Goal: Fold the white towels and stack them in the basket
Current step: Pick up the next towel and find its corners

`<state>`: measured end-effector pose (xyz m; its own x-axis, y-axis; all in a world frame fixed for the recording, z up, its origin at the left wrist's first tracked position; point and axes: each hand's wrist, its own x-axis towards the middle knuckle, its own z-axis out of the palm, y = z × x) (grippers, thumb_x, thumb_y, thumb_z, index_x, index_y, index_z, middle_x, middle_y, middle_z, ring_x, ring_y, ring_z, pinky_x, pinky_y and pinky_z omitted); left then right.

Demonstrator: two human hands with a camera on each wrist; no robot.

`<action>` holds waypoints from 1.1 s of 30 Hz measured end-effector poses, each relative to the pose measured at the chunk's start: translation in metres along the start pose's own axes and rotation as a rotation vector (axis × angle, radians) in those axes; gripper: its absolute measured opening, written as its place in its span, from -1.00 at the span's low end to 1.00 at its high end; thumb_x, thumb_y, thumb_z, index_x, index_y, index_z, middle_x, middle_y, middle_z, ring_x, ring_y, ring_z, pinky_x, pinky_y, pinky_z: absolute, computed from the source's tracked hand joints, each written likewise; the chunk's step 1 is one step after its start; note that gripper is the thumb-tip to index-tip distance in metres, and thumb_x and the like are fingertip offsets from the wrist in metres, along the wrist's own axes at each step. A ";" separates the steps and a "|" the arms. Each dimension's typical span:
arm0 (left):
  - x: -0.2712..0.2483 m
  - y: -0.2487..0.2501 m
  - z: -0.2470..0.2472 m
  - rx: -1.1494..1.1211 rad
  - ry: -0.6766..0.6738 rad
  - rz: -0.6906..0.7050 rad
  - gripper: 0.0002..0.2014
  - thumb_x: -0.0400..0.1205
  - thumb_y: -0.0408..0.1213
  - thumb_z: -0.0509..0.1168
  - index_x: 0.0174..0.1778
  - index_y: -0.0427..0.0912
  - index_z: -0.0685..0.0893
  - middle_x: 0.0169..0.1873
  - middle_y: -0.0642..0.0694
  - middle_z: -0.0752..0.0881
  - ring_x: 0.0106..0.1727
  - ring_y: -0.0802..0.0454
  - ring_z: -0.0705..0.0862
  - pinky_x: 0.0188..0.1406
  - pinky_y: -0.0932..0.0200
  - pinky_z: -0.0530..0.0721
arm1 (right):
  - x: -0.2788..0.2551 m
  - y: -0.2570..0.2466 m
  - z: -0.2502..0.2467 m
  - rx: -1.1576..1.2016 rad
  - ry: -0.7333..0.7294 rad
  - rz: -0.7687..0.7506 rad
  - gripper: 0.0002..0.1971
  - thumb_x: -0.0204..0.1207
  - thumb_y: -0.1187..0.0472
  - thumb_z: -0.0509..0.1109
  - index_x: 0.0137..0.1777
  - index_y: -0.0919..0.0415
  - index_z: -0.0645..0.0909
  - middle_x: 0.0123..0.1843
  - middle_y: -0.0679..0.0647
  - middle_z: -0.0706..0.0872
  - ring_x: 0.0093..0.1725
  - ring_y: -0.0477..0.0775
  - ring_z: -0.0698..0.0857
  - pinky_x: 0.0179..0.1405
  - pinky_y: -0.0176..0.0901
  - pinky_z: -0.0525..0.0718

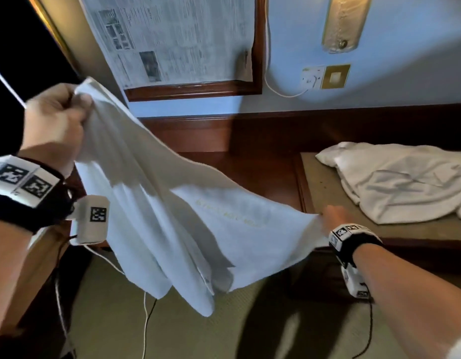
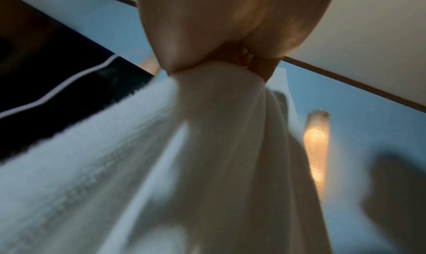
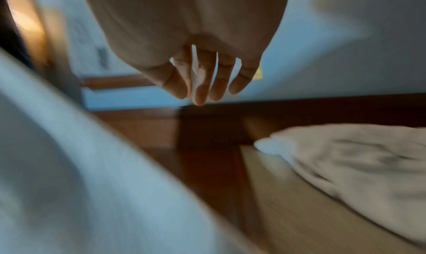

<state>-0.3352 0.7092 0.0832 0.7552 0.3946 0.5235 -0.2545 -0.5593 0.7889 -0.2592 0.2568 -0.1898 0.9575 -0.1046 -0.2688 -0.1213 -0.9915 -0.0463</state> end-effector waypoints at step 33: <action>-0.040 0.043 0.101 -0.028 -0.494 0.241 -0.61 0.74 -0.40 0.27 -0.40 0.02 0.49 -0.51 0.17 0.52 -0.48 0.32 0.43 -0.42 0.43 0.37 | -0.121 -0.178 -0.148 1.287 0.235 -0.704 -0.72 0.62 0.22 0.43 -0.15 0.50 0.60 -0.45 0.00 0.53 -0.52 -0.14 0.46 -0.55 -0.20 0.44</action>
<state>-0.3154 0.5955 0.0633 0.8656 -0.1348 0.4822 -0.4660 -0.5693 0.6773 -0.3150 0.4347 -0.0063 0.9205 0.2218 0.3216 0.3511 -0.1089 -0.9300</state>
